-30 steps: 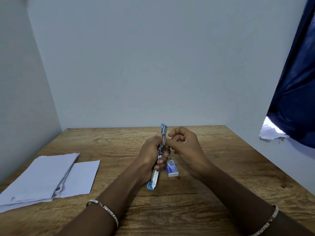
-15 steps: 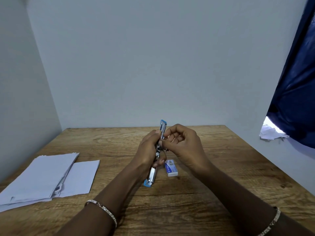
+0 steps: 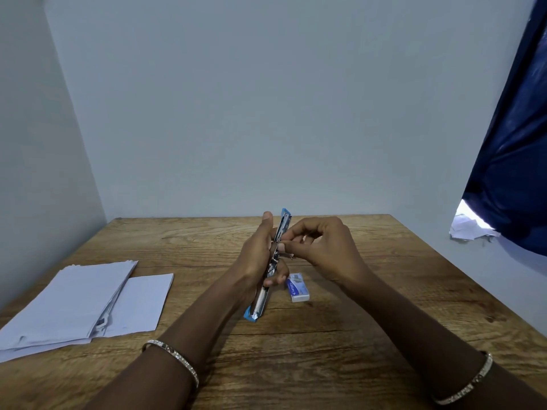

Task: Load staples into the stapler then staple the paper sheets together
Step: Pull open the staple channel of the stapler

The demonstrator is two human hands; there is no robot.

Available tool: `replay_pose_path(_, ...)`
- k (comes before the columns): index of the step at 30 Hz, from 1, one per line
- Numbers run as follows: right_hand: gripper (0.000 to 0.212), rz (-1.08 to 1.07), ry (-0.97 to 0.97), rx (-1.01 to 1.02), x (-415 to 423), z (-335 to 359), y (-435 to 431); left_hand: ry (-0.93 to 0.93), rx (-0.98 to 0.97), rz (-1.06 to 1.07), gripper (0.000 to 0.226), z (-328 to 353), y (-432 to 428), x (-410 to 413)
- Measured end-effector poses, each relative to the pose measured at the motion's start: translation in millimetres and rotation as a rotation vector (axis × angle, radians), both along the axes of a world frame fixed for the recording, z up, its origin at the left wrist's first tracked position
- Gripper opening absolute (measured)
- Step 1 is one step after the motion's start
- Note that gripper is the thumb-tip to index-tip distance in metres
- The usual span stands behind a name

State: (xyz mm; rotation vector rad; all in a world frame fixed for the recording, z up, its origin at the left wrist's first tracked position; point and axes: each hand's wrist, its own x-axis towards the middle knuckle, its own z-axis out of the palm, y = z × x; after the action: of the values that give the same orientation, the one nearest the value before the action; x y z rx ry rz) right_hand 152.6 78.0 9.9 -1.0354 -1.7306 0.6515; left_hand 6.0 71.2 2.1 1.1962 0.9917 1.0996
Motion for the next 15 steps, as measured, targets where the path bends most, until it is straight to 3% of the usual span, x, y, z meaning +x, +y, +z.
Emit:
replay_pose_path(8,0.007,0.069,-0.119,0.024,-1.0,-1.7,1.9,-0.072,-0.067,-0.032,0.062,-2.4,-0.1,2.2)
replay_pose_path(15,0.006,0.01,-0.278,0.175,-5.2,-4.4,1.7,-0.077,-0.06,-0.021,0.052,-2.0,-1.5,0.8)
